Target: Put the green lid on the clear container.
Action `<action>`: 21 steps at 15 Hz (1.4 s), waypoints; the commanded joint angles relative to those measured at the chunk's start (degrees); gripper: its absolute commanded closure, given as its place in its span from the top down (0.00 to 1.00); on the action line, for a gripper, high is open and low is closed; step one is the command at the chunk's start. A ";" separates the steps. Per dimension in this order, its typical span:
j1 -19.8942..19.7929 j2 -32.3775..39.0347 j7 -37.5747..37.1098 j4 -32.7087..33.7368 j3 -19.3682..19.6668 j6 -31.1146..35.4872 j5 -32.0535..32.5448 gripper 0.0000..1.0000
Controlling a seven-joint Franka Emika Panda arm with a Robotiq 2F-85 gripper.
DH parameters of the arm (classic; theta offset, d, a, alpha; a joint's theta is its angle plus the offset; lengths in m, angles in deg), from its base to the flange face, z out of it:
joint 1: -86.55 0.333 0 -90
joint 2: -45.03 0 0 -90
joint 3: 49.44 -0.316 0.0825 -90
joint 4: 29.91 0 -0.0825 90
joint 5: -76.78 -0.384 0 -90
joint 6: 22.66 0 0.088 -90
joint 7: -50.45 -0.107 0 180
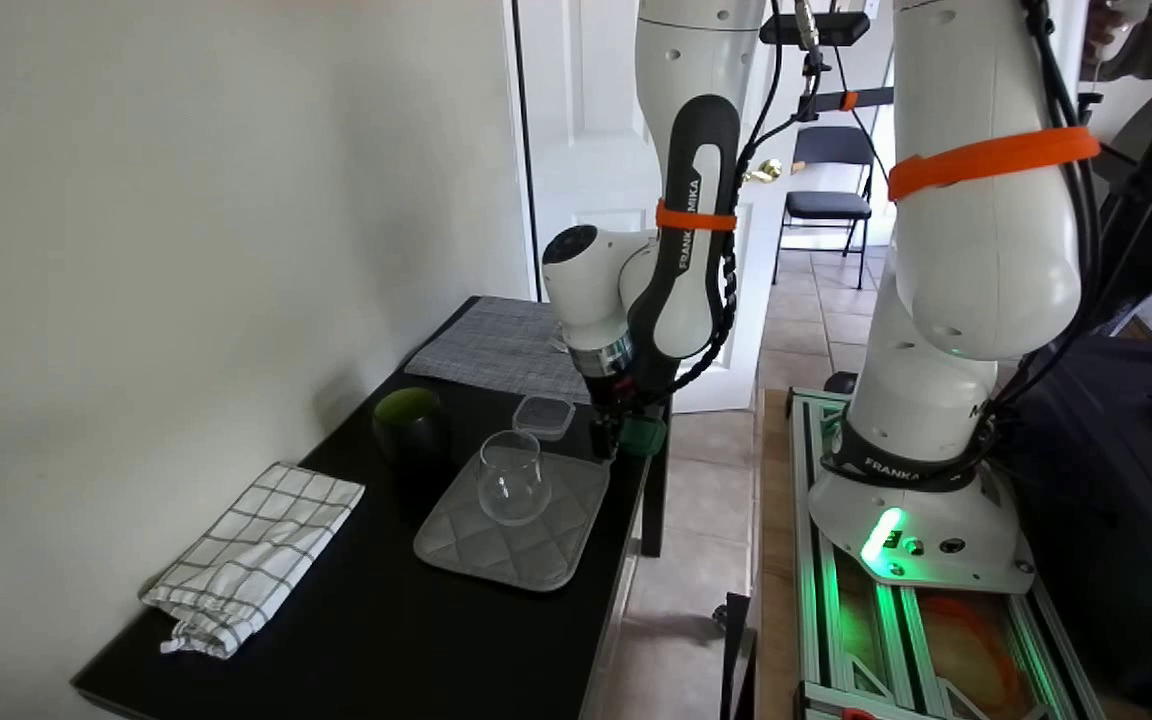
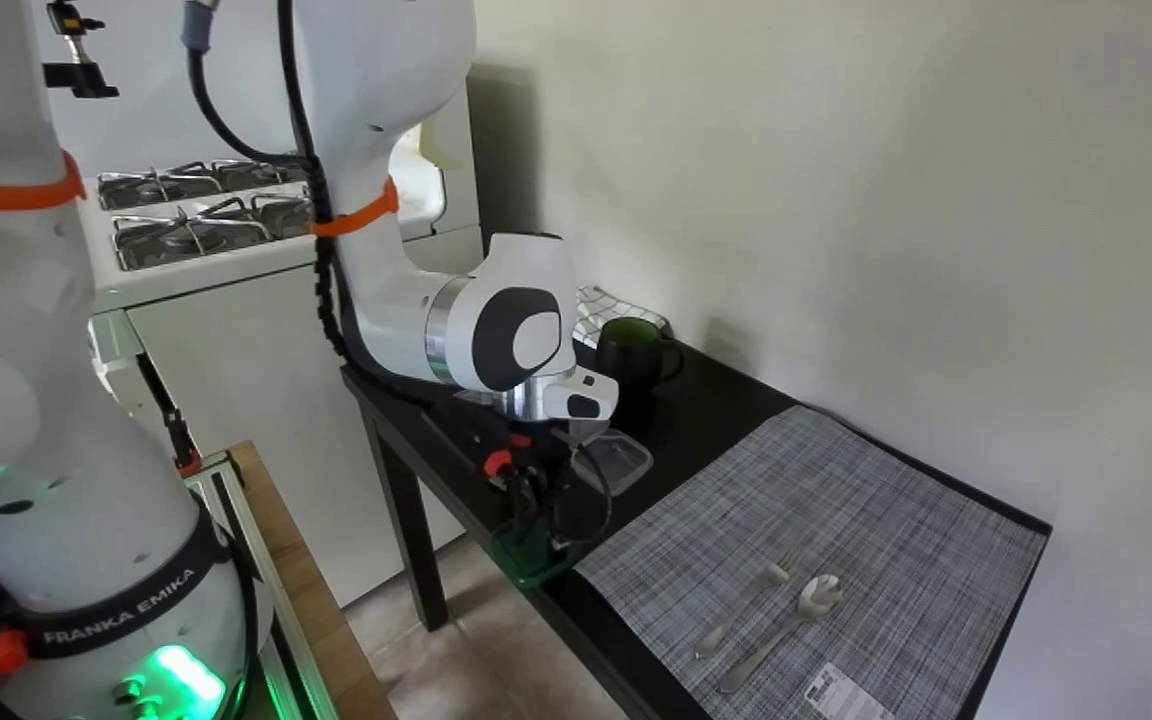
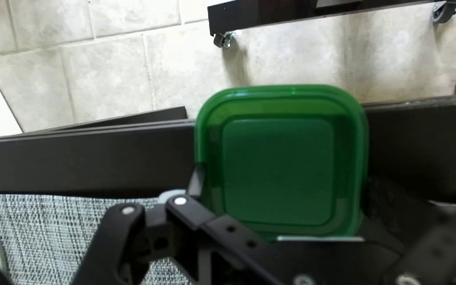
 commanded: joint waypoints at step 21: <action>-1.02 1.01 -11.09 0.30 0.35 2.63 7.94 0.00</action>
